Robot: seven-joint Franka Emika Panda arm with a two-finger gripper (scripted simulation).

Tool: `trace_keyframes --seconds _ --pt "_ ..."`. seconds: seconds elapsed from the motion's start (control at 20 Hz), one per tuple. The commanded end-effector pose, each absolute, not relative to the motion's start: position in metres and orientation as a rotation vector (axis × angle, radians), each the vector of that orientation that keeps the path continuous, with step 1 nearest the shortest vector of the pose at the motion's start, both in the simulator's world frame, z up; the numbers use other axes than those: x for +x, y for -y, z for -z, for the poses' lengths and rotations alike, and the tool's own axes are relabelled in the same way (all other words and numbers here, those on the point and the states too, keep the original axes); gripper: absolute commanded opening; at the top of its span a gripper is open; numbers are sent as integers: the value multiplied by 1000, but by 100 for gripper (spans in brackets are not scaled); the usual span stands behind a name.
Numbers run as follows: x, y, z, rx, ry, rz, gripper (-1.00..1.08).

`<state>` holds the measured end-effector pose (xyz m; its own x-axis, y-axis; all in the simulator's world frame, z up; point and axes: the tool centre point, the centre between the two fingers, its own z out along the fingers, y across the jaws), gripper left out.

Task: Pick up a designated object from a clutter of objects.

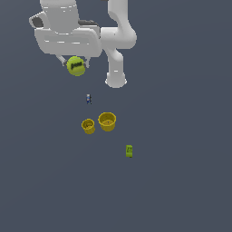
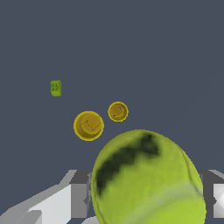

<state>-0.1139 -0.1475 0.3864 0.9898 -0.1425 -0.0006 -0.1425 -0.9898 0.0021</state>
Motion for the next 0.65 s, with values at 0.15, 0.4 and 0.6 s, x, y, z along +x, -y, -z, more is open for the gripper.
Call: trace_keyframes --seconds 0.15,0.4,0.6 --pt "-110 141 -418 3133 223 0 -100" --pt "-108 139 -432 3134 223 0 -100" --pt "-107 139 -434 3134 223 0 -100"
